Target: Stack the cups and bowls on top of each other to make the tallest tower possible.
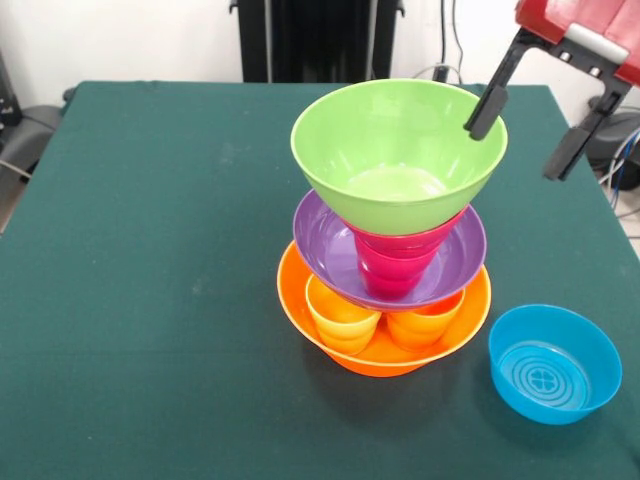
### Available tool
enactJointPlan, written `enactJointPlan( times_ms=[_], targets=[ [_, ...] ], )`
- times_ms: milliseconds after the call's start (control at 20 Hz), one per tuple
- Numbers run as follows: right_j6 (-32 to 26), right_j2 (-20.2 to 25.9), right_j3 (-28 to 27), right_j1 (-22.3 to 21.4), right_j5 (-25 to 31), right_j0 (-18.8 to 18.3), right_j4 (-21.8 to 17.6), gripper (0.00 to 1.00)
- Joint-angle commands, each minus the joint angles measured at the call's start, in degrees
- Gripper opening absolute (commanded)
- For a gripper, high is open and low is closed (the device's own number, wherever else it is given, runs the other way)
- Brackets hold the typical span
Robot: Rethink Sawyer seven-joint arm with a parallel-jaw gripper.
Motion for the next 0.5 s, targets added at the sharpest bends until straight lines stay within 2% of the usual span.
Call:
enactJointPlan(
  times_ms=[50,500],
  targets=[
    [5.6,5.6,0.4,2.4,6.4,0.6,2.1,1.00],
    [6.8,5.2,-1.8,4.1,7.8,0.6,5.0,1.00]
  ],
)
